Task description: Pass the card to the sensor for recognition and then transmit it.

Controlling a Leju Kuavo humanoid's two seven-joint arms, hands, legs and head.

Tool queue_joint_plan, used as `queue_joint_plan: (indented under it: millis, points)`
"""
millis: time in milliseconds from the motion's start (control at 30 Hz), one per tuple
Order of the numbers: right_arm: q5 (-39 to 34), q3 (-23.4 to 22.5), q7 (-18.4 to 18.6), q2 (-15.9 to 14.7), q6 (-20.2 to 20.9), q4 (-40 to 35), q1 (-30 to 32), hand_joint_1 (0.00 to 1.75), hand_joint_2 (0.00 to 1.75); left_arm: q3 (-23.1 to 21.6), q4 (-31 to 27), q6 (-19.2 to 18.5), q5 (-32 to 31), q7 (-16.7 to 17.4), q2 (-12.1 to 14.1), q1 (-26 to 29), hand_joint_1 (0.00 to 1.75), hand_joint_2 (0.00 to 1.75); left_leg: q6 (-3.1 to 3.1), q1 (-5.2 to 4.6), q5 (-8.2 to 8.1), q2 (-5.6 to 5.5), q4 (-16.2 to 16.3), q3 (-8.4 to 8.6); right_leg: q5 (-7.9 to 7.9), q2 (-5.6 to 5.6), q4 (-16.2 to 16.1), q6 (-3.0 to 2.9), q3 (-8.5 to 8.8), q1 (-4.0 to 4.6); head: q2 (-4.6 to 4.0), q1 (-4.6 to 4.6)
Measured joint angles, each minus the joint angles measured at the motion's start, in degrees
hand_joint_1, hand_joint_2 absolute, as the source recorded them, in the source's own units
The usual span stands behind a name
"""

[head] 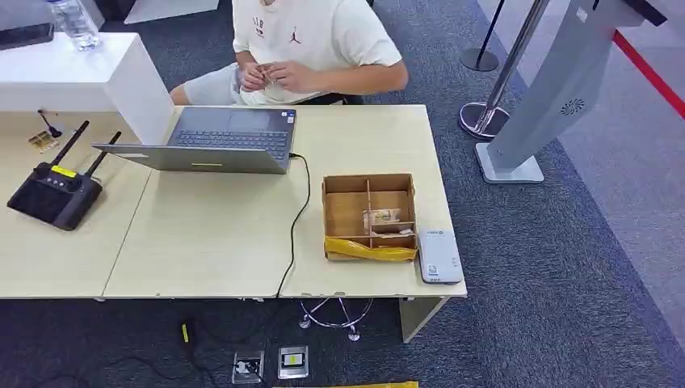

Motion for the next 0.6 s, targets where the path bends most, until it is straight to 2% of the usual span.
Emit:
queue_joint_plan:
  millis: [133, 300, 400, 533, 600]
  points:
    - [-1.1, -0.1, -1.8, 0.0, -1.4, 0.0, 0.0, 0.0, 1.75, 0.0, 0.0, 0.0, 0.5, 0.0, 0.0, 0.0, 0.0, 0.0, 0.0, 0.0, 0.0, 0.0, 0.0, 0.0, 0.0, 0.0, 0.0, 0.0, 0.0, 0.0, 0.0, 0.0]
    - [-7.5, -3.4, -9.0, -1.5, -5.0, 0.0, -1.4, 0.0, 1.75, 0.0, 0.0, 0.0, 1.4, 0.0, 0.1, 0.0, 0.0, 0.0, 0.0, -0.04, 0.0, 0.01, 0.0, 0.0, 0.01, 0.01, 0.0, 0.01, 0.02, -0.04, 0.0, -0.02]
    - [-8.0, -5.7, -11.4, -4.1, -7.4, 0.0, -3.7, 0.0, 1.75, 0.0, 0.0, 0.0, 1.4, -0.2, 0.2, 0.0, 0.0, 0.0, 0.04, -0.12, 0.03, 0.02, 0.0, 0.02, 0.05, 0.02, 0.0, 0.07, 0.01, -0.13, 0.0, 0.0]
    - [-7.5, -8.6, -11.9, -9.1, -10.3, 0.0, -7.4, 0.0, 1.75, 0.0, 0.0, 0.0, 1.0, -0.9, 0.4, 0.0, 0.0, 0.0, 0.11, -0.24, 0.07, 0.01, 0.0, 0.03, 0.09, 0.01, 0.0, 0.13, 0.01, -0.27, 0.0, -0.02]
    - [-9.5, -10.2, -13.2, -11.8, -10.9, 0.0, -9.0, 0.0, 1.75, 0.0, 0.0, 0.0, 0.4, -1.4, 0.4, 0.0, 0.0, 0.0, 0.11, -0.26, 0.07, 0.02, 0.0, 0.03, 0.1, 0.01, 0.0, 0.14, 0.01, -0.28, 0.0, 0.0]
